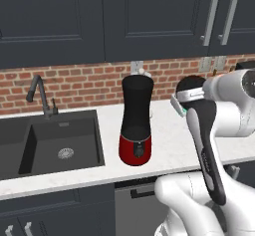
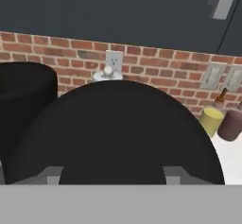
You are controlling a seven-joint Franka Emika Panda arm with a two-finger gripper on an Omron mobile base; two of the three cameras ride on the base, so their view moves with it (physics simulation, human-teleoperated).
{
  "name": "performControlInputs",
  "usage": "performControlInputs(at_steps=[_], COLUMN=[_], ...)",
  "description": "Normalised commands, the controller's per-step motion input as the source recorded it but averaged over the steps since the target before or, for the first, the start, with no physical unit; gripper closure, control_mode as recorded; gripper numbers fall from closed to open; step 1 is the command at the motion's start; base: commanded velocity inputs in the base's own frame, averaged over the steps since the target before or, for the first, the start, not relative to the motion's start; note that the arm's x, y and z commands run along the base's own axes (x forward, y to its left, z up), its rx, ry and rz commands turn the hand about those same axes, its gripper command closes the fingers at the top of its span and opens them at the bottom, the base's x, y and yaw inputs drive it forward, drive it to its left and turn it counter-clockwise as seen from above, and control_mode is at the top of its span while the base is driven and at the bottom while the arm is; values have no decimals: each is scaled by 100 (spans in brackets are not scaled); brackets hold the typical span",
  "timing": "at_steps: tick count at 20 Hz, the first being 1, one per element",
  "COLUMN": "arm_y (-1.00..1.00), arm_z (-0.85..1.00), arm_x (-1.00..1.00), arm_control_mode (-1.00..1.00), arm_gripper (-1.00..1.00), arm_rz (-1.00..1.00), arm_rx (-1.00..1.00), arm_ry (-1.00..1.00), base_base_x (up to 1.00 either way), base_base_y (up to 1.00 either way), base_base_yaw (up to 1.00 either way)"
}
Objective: Close the lid blender by securely placing the lid on top.
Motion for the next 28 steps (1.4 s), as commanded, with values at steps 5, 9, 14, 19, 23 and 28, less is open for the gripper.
performControlInputs(at_steps=[5, 9, 14, 19, 23, 28], arm_y=[26, 36, 36, 29, 24, 23], arm_z=[97, 65, 8, -21, -27, -23], arm_x=[-12, -6, 0, 0, 2, 13], arm_control_mode=[-100, -100, -100, -100, -100, -100], arm_gripper=[100, 100, 100, 100, 100, 100], arm_rz=[0, 0, 0, 0, 0, 0], arm_rx=[0, 0, 0, 2, 6, 5], arm_ry=[0, 5, 14, 7, 1, 0], base_base_x=[0, 0, 0, 0, 0, 0], base_base_y=[0, 0, 0, 0, 0, 0], base_base_yaw=[0, 0, 0, 0, 0, 0])
